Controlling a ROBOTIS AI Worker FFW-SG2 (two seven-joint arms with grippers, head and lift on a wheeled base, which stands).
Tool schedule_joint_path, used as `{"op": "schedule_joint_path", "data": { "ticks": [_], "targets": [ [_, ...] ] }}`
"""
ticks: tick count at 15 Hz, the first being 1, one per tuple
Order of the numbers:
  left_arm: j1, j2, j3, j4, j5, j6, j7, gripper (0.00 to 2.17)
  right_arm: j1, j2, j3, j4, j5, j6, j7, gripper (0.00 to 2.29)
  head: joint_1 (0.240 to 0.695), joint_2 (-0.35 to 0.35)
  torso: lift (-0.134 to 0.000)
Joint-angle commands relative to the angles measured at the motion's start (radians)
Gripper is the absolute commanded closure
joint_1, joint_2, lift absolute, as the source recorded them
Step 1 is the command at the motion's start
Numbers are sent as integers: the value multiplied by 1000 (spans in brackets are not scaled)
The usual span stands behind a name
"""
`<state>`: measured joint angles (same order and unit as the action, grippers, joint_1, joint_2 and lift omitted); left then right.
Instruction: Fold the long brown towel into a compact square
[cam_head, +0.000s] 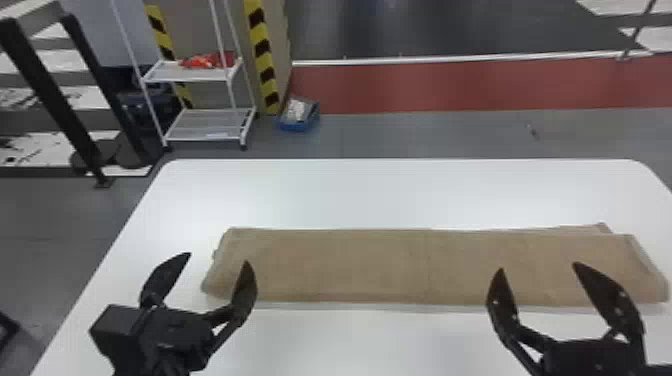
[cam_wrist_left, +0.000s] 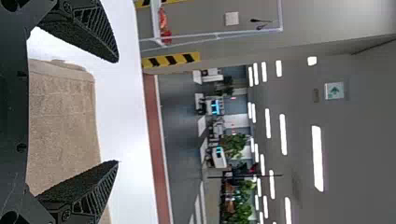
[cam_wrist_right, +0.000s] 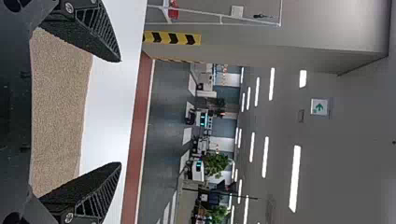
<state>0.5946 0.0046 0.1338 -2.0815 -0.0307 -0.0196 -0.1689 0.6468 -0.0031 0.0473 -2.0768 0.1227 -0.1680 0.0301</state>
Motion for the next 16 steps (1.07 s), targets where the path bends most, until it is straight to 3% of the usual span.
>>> {"op": "schedule_joint_path", "data": {
  "ticks": [1,6,8,10,12,16],
  "targets": [
    [-90,-7,26,-9,0,243,-38,107,2,4,-3,0,0,2,-1,90,695,101,-120],
    [-363,-7,121,-5,-11,850,-158,107,-4,4,-1,6,0,2,-1,90,695,122,-120],
    [-423,-7,148,24,-12,881,-166,103,-6,4,-1,8,0,2,-1,90,695,145,-120],
    [-478,-7,158,60,-34,976,-179,103,-9,4,-1,11,0,2,-1,90,695,162,-120],
    [-521,-7,175,100,-15,1108,-215,103,-15,4,-1,18,0,2,-1,90,695,169,-120],
    [-550,-7,184,147,-14,1136,-239,174,-24,4,-1,32,0,2,-1,90,695,163,-120]
  ]
}}
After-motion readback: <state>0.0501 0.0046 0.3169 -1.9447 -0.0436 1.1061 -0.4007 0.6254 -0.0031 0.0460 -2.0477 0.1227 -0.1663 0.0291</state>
